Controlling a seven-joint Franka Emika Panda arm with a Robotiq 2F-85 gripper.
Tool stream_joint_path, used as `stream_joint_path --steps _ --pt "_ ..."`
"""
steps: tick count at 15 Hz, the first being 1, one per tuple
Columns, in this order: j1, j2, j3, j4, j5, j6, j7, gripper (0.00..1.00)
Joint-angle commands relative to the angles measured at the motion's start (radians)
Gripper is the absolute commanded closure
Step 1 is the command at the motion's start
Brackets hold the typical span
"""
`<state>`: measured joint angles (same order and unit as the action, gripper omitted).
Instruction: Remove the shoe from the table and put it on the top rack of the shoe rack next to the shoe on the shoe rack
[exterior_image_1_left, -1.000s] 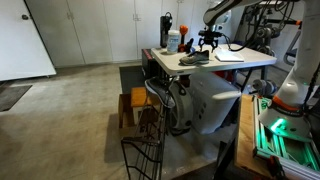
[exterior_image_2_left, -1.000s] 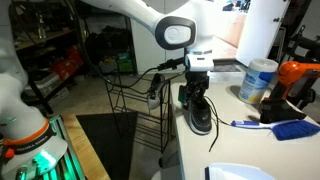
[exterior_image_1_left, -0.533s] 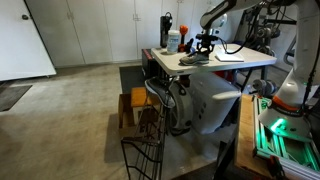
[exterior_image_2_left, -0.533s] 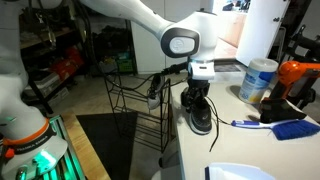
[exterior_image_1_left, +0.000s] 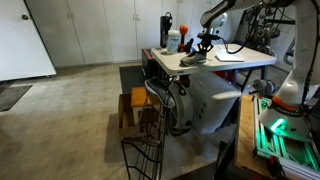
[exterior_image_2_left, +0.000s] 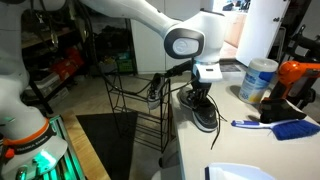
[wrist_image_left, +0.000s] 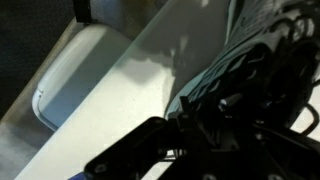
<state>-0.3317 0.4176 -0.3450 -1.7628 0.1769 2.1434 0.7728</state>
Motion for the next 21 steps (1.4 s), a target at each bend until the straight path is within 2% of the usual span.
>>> stream_joint_path --steps 1,6,10,15,21 --pt "-0.037 -0.015 0.037 0.031 0.038 -0.049 -0.204 0.96" --pt "0.026 -0.117 0.042 -0.018 -0.048 -0.062 -0.391 0.94" --pt "0.130 -0.261 0.074 -0.128 -0.200 -0.070 -0.411 0.94" --pt "0.236 -0.412 0.176 -0.286 -0.359 -0.076 -0.417 0.94" --pt "0.311 -0.553 0.309 -0.438 -0.448 -0.077 -0.495 0.94"
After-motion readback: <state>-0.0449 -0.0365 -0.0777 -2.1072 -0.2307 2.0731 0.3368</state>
